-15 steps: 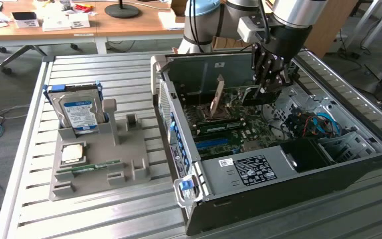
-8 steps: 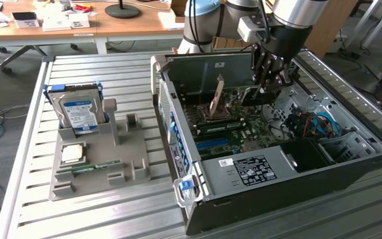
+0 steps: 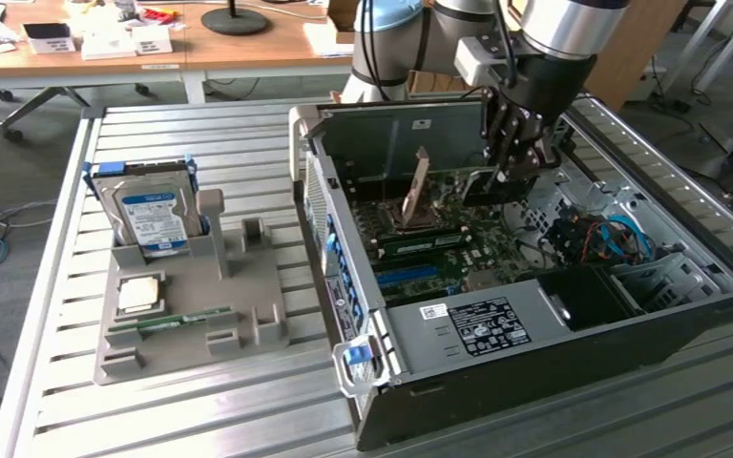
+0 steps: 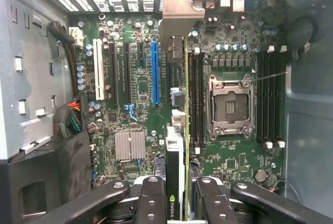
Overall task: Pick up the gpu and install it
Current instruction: 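Insert the gpu into the slot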
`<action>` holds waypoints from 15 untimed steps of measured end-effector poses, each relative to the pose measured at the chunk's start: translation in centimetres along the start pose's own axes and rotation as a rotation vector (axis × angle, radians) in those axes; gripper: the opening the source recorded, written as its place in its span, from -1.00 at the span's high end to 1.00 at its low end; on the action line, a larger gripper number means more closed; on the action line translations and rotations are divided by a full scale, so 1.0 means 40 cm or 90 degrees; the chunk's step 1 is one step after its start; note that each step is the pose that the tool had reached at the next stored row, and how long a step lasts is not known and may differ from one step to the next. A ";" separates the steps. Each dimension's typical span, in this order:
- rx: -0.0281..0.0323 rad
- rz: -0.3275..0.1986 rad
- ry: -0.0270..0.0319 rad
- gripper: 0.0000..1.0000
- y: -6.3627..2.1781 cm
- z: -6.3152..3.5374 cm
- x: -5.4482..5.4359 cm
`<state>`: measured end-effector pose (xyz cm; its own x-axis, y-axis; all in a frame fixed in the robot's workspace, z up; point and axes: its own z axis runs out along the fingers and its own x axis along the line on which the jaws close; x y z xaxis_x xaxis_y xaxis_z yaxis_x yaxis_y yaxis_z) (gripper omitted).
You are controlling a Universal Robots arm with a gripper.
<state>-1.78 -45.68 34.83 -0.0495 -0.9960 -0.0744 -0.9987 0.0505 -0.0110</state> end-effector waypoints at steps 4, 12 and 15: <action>0.0001 0.000 0.0008 0.46 0.000 0.001 0.000; 0.0001 0.000 0.0007 0.46 0.002 0.012 0.001; 0.0000 0.000 0.0009 0.46 0.003 0.020 0.002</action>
<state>-1.90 -45.68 34.03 -0.0496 -0.9961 -0.0730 -0.9987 0.0506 -0.0111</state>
